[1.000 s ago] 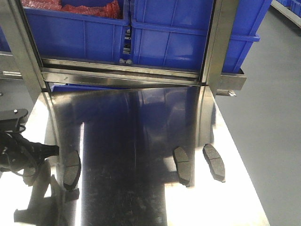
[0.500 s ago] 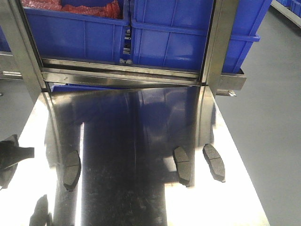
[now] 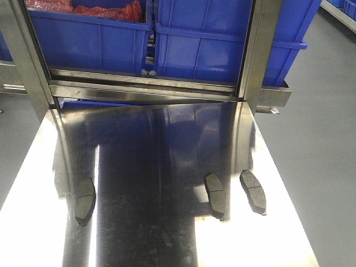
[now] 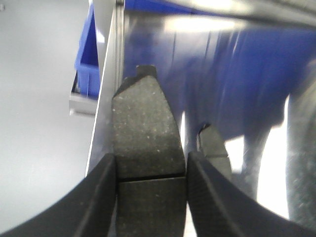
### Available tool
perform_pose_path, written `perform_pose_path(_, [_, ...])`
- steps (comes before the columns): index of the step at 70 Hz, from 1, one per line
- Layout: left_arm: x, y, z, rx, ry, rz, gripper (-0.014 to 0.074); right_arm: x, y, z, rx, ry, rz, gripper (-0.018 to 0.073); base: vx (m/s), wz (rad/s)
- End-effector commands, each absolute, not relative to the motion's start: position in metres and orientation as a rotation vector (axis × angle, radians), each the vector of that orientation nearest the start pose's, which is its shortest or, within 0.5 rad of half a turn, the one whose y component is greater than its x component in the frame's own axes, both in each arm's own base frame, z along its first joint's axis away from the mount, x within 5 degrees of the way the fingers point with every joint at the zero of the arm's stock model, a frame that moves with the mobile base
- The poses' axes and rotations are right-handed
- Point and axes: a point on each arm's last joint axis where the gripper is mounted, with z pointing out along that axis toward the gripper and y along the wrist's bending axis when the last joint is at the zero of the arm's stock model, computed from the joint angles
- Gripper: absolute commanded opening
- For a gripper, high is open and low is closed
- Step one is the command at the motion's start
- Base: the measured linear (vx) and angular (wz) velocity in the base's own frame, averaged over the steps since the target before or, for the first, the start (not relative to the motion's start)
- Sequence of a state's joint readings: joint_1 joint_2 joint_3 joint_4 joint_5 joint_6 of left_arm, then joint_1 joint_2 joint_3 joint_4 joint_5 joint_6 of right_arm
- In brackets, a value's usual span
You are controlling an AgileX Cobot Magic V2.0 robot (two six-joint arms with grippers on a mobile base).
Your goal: Move and align brake pads A on conveyor
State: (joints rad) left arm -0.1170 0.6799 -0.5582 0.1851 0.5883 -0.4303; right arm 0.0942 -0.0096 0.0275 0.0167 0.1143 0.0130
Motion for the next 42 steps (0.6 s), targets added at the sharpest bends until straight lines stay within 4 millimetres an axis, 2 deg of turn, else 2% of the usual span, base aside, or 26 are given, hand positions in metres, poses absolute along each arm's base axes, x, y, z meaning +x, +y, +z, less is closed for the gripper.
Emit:
perform_pose_path(1, [0.1268, -0.0070, 0.3119, -0.202, 2.038, -0.143, 0.0174, 0.0563, 0.0051, 0.1945, -0.054, 1.545, 0.088, -0.0008, 0.00, 0.00])
perform_pose_path(42, [0.1238, -0.0066, 0.3142, -0.201, 2.018, -0.148, 0.0174, 0.0563, 0.0051, 0.1945, -0.054, 1.545, 0.088, -0.0008, 0.00, 0.00])
